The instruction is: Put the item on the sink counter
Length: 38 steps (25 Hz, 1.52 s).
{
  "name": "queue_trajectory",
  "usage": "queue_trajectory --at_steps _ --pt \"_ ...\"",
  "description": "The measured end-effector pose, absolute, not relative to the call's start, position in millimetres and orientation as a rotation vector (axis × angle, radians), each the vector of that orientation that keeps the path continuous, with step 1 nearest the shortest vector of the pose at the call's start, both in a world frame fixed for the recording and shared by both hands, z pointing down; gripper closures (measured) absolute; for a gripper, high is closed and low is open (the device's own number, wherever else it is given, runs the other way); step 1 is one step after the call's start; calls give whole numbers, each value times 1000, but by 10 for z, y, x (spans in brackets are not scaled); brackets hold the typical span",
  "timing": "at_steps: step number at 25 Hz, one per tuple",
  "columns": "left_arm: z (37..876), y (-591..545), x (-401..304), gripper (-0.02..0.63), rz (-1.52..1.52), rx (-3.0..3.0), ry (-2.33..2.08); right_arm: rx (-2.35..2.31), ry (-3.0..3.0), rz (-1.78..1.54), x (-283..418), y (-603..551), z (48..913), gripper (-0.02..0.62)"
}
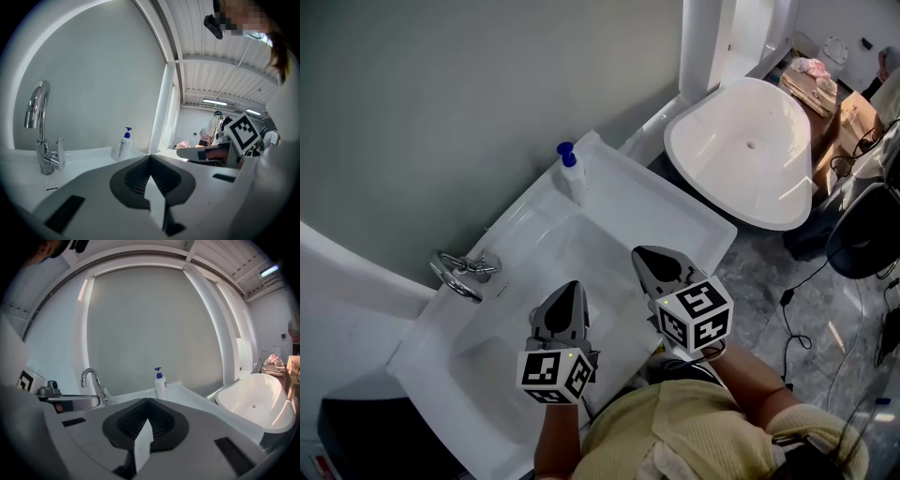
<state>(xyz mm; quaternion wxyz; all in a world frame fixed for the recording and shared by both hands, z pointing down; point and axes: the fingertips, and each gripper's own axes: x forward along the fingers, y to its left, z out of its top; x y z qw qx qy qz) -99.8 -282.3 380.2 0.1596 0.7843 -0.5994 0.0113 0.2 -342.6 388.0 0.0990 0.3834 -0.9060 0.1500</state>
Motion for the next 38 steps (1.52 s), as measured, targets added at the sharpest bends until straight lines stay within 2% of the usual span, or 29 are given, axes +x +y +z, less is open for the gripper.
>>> queue_trajectory --at_steps 21,38 --pt "3974 -2622 -1053 569 114 2218 -1720 1099 -2657 602 65 -3202 4044 572" --pt "4133 -2612 -1054 569 134 2180 -1712 1106 -2623 605 107 -3165 4162 574"
